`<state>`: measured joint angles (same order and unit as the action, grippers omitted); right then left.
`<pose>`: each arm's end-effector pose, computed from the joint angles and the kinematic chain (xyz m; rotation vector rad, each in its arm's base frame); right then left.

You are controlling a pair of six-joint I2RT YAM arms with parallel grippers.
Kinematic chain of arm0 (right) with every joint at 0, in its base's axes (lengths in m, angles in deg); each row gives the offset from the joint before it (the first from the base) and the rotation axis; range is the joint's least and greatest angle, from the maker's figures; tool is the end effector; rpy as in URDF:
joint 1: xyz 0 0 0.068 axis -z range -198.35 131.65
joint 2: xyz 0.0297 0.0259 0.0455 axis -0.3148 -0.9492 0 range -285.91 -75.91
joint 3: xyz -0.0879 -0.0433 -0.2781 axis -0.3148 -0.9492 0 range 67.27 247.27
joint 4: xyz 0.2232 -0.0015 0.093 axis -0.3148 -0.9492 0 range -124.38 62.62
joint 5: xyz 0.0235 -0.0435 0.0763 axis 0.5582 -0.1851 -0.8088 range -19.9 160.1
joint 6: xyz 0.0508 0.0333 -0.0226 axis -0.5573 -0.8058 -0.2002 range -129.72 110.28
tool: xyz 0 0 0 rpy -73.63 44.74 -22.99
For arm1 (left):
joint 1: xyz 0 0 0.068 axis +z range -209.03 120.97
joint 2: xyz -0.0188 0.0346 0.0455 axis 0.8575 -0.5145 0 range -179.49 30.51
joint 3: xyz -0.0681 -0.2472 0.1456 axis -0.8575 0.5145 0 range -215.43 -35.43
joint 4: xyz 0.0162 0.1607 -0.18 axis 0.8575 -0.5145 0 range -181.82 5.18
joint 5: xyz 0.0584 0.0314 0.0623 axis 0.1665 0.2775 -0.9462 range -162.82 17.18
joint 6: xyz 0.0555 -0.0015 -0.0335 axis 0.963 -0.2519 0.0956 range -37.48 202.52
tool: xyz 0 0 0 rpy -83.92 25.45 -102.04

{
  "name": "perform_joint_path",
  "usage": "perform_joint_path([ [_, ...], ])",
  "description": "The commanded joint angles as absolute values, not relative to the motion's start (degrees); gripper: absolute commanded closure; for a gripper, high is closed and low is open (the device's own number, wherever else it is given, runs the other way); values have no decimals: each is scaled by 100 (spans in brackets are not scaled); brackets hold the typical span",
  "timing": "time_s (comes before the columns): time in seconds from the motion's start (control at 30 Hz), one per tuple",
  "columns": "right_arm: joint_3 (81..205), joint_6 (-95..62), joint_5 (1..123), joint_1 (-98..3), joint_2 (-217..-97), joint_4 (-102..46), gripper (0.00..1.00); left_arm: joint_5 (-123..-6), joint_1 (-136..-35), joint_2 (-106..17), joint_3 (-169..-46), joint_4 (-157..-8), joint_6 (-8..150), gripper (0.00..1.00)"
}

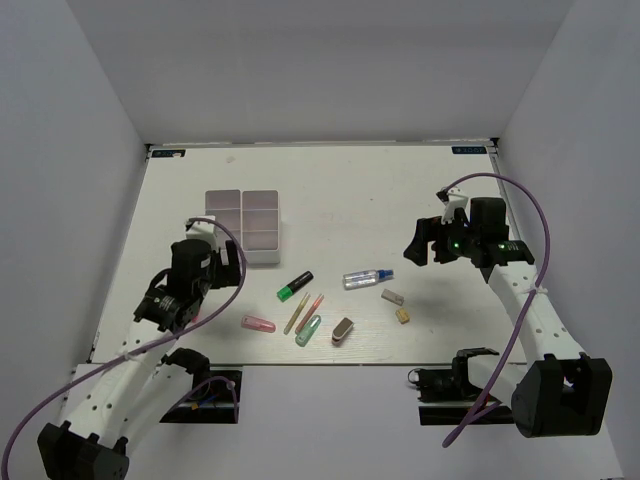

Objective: Sort the stationery into containers
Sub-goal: Grab a piece of stationery with the left arm

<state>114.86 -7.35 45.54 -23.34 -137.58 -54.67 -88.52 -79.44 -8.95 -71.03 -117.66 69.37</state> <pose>0.2032 0.0390 0.2904 -0.3660 2.2361 0.5140 0.1215 -0.0306 0.2672 -0.0126 2.1839 -0.0281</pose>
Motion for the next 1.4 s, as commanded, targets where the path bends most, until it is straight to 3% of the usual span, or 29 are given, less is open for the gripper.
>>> perform_joint_path([
  [0.0, 11763, -682, 4382, -2336, -13717, -5525, 10, -8653, -7916, -1193, -7225, -11945, 6925, 1],
  [0.67, 11605, -252, 3732, -2362, -13550, -5612, 10, -8908, -7934, -1344, -7138, -12419, 6855, 1],
  [0.7, 11570, -217, 3679, -2353, -13533, -5612, 11, -8925, -7925, -1283, -7129, -12463, 6837, 1],
  [0.73, 11552, -164, 3531, -2362, -13524, -5716, 31, -8873, -7925, -1256, -7103, -12481, 6811, 3],
  [0.77, 11587, 45, 3434, -2362, -13524, -5761, 73, -8829, -7925, -1221, -7103, -12507, 6811, 12],
  [0.8, 11596, 47, 3346, -2362, -13532, -5752, 100, -8820, -7925, -1194, -7111, -12542, 6837, 64],
  [0.83, 11596, 39, 3258, -2362, -13558, -5805, 100, -8811, -7925, -1168, -7129, -12577, 6785, 91],
  [0.87, 11613, 73, 3239, -2353, -13559, -5831, 100, -8951, -7925, -1176, -7129, -12691, 6680, 100],
  [0.9, 11666, 91, 3178, -2353, -13576, -5866, 47, -8987, -7934, -1168, -7181, -12788, 6635, 100],
  [0.93, 11683, 74, 3169, -2371, -13594, -5927, 10, -9013, -7925, -1168, -7182, -12815, 6618, 94],
  [0.97, 11701, 91, 3152, -2371, -13594, -5989, 9, -9074, -7934, -1194, -7199, -12919, 6574, 71],
  [1.0, 11701, 152, 3125, -2371, -13576, -5990, 9, -9127, -7925, -1212, -7208, -12990, 6521, 11],
  [1.03, 11693, 179, 3116, -2371, -13481, -6016, 9, -9197, -7925, -1299, -7208, -13174, 6503, 4],
  [1.07, 11684, 179, 3186, -2362, -13462, -5964, 9, -9276, -7925, -1360, -7217, -13236, 6521, 3],
  [1.13, 11684, 232, 3221, -2371, -13418, -5954, 23, -9339, -7916, -1562, -7243, -13403, 6547, 5],
  [1.37, 11438, 854, 2589, -2380, -13103, -5788, 39, -9015, -7505, -2433, -7103, -13133, 6898, 8],
])
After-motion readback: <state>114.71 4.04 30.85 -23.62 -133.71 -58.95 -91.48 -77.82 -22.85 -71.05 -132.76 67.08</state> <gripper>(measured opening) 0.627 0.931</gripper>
